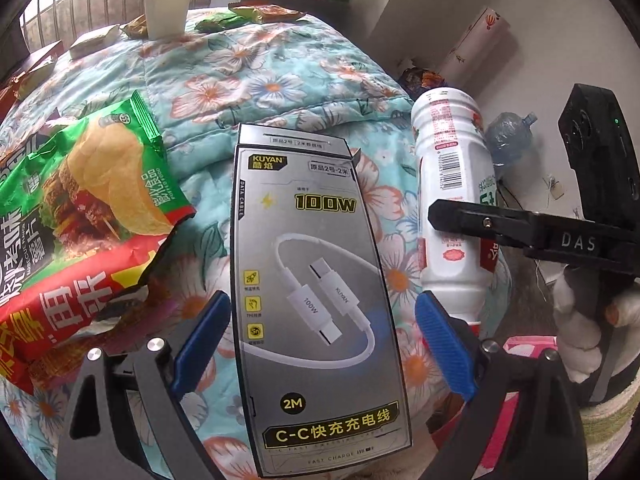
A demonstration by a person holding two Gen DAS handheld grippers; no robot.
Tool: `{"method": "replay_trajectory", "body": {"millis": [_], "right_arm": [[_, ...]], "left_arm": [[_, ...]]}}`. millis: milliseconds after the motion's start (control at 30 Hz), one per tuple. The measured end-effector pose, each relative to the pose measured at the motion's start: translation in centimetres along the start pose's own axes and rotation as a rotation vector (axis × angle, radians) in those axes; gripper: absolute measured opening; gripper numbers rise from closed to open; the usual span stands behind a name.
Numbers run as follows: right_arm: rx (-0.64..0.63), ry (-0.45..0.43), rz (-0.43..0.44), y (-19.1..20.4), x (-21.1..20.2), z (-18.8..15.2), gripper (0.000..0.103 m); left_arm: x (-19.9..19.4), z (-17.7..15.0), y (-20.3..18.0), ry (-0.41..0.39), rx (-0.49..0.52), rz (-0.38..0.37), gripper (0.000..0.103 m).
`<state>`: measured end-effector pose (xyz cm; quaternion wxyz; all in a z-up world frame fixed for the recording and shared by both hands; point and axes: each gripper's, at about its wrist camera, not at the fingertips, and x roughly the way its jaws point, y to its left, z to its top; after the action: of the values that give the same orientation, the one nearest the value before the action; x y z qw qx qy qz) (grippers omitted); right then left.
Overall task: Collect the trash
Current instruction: 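Lift the cable box and milk bottle off the bed with both tools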
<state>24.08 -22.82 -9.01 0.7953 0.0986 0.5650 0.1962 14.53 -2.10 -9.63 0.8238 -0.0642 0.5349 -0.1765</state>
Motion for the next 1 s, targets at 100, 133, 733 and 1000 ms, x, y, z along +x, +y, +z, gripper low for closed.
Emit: {"method": "replay_trajectory", "body": {"millis": [100, 133, 733, 1000], "right_arm": [[-0.043, 0.015, 0.016, 0.1, -0.8, -0.5, 0.064], [-0.047, 0.016, 0.017, 0.1, -0.9, -0.6, 0.064], [0.152, -0.142, -0.076, -0.3, -1.1, -2.6, 0.071], [0.115, -0.157, -0.171, 1.5, -0.9, -3.0, 0.073]], "left_arm": [[0.5, 0.3, -0.5, -0.016, 0.027, 0.04, 0.091], [0.7, 0.3, -0.7, -0.025, 0.041, 0.057, 0.091], [1.8, -0.1, -0.9, -0.054, 0.126, 0.157, 0.082], [1.2, -0.7, -1.9, -0.081, 0.196, 0.206, 0.083]]}}
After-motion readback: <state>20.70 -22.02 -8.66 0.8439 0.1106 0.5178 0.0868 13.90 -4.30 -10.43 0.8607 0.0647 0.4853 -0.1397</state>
